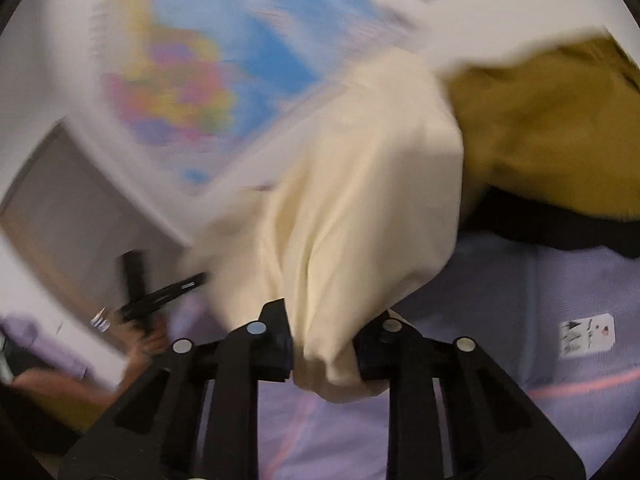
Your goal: Fold large clothes
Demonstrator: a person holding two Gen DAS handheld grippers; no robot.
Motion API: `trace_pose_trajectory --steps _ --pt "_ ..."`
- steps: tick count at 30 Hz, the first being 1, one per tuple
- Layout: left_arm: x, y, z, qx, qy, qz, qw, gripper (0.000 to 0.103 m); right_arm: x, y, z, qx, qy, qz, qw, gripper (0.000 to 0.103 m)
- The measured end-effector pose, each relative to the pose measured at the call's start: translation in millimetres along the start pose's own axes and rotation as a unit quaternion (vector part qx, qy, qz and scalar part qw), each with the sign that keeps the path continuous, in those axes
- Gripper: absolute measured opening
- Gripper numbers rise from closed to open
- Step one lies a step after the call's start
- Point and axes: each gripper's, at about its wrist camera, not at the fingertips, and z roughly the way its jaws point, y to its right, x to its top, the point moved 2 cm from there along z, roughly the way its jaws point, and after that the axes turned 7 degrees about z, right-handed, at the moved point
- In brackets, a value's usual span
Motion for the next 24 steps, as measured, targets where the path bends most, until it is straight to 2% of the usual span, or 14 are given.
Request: trace_pose_trajectory --steps 2,4,6,8,9,10,11,12,13,14,16,18,21,24 --pt "-3.8 5.8 -22.3 -0.044 0.008 -0.006 0.9990 0.026 -8.7 -26.0 -27.9 0.018 0.013 -0.023 0.999 0.020" --pt "-13.6 10.1 -37.0 -0.068 0.012 -0.007 0.9976 0.029 -22.6 -36.8 -61.3 0.008 0.030 -0.025 0.999 0.020" --pt "-30.3 11.7 -39.3 -0.071 0.008 -0.007 0.9974 0.037 -36.2 -19.4 -78.3 -0.033 0.034 0.001 0.999 0.021" --pt "-47.9 3.0 -26.4 -0.050 -0.020 -0.016 0.9984 0.042 -51.0 23.3 -82.0 -0.087 0.017 0.078 0.993 0.025" --pt "-56.0 -4.4 -16.2 -0.040 -0.044 -0.033 0.9977 0.050 -60.7 48.0 -78.8 -0.147 -0.003 0.109 0.983 0.032" --pt "-61.5 -10.4 -7.9 -0.022 -0.065 -0.045 0.9966 0.057 -70.0 68.7 -75.0 -0.192 -0.023 0.134 0.972 0.046" --pt "-61.9 -13.3 -5.6 -0.012 -0.069 -0.051 0.9962 0.068 -73.8 78.8 -73.5 -0.205 -0.030 0.146 0.967 0.055" --pt "-60.7 -14.8 -7.1 -0.001 -0.067 -0.052 0.9964 0.071 -75.0 84.7 -75.9 -0.208 -0.020 0.159 0.965 0.065" --pt "-57.2 -12.2 -12.6 0.008 -0.059 -0.044 0.9972 0.071 -73.0 83.6 -82.2 -0.213 -0.004 0.165 0.963 0.065" --pt "-51.7 -8.2 -20.3 0.021 -0.045 -0.032 0.9983 0.071 -69.2 77.7 -87.2 -0.222 0.009 0.156 0.962 0.066" --pt "-40.1 3.6 -30.9 0.048 -0.025 0.001 0.9985 0.077 -57.6 53.6 -100.8 -0.273 0.050 0.109 0.955 0.083" --pt "-26.1 18.3 -39.2 0.063 -0.004 0.035 0.9974 0.080 -49.2 30.7 -106.7 -0.313 0.079 0.062 0.944 0.082" --pt "-2.9 45.3 -28.2 0.044 0.000 0.077 0.9961 0.080 -44.5 -3.3 -84.7 -0.268 0.076 -0.019 0.960 0.082" --pt "5.3 73.7 -0.5 0.014 -0.019 0.116 0.9929 0.080 -45.9 -26.9 -25.8 -0.259 0.015 -0.096 0.961 0.074"
